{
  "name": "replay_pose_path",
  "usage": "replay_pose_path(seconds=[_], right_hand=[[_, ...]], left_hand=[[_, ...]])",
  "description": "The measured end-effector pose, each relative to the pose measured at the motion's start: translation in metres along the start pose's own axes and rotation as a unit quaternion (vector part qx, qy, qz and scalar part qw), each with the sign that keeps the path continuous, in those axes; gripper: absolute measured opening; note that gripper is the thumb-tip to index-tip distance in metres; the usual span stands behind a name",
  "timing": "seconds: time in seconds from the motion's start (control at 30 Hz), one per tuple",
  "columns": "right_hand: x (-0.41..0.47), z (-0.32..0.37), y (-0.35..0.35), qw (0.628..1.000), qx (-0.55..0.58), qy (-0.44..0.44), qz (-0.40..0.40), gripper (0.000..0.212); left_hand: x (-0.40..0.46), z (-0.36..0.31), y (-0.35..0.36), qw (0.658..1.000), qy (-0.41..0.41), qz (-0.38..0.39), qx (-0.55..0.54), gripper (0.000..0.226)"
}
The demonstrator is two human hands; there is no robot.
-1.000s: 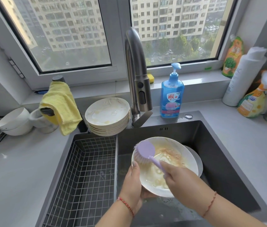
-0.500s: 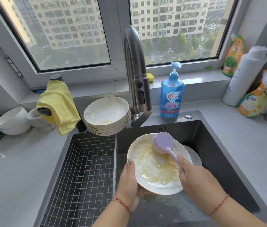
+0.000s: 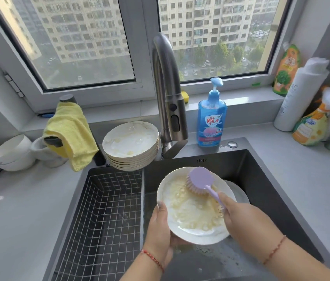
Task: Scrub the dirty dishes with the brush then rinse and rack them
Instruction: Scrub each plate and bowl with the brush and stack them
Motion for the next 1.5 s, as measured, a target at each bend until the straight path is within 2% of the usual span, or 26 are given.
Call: replay_pose_path(seconds=[0.17,0.27,0.37,0.43,0.5,0.6,0.67,0.77,0.87,1.03,1.13,1.3,1.37,1.5], right_hand=[[-0.024,-0.003,-0.002,0.999,-0.042,0.002,0.013,0.043],[-0.031,0.008,0.001,0.99,-0.101,-0.089,0.05,0.069],[-0.034,0.022,0.007,0.984,-0.017,-0.101,0.147,0.051],[-0.028,0.035,0.01,0.983,0.021,-0.107,0.149,0.04],[-0.015,0.044,0.01,0.985,0.071,-0.084,0.135,0.04],[0.01,0.037,0.011,0.994,0.075,-0.044,0.065,0.046],[0.015,0.03,0.008,0.996,0.074,-0.018,0.043,0.048],[0.005,0.032,0.007,0.995,0.08,-0.043,0.046,0.055],[-0.016,0.037,0.009,0.985,0.112,-0.096,0.093,0.056],[-0.033,0.031,0.016,0.979,0.115,-0.098,0.14,0.042],[-0.033,0.034,0.01,0.988,0.084,-0.092,0.097,0.046],[-0.005,0.018,0.006,0.999,0.027,-0.015,0.029,0.055],[0.0,0.003,0.001,1.0,-0.021,0.014,0.002,0.052],[-0.015,-0.015,-0.002,1.0,0.01,0.027,0.004,0.043]], left_hand=[[0.009,-0.004,-0.012,0.999,0.017,-0.044,0.023,0.047],[0.013,-0.007,-0.016,0.998,0.011,-0.055,0.018,0.047],[0.015,-0.004,-0.017,0.998,-0.007,-0.061,0.02,0.051],[0.015,-0.002,-0.012,0.998,-0.016,-0.053,0.019,0.065],[0.013,-0.001,-0.005,1.0,-0.014,-0.02,0.017,0.069],[0.011,-0.002,-0.001,1.0,-0.009,0.007,0.019,0.058],[0.012,-0.001,-0.002,1.0,-0.014,0.012,0.019,0.06],[0.013,-0.004,-0.003,1.0,-0.013,0.015,0.022,0.063],[0.013,-0.006,-0.002,1.0,-0.009,0.017,0.023,0.064],[0.012,-0.004,-0.005,1.0,-0.022,-0.012,0.007,0.072],[0.009,-0.002,-0.002,0.999,-0.026,-0.003,0.033,0.069],[0.001,0.002,0.006,0.999,-0.032,0.022,0.031,0.049],[0.0,0.002,0.005,0.999,-0.029,0.009,0.015,0.046],[0.004,-0.005,-0.004,1.0,0.005,-0.023,0.012,0.046]])
Point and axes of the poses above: each hand's wrist, its own x-axis towards the middle knuckle, its own y-axis out of the palm, z = x × y, the point moved 4 cm from there along x, towards the middle knuckle, and after that the axes turned 5 degrees about z, right-handed, at the moved point
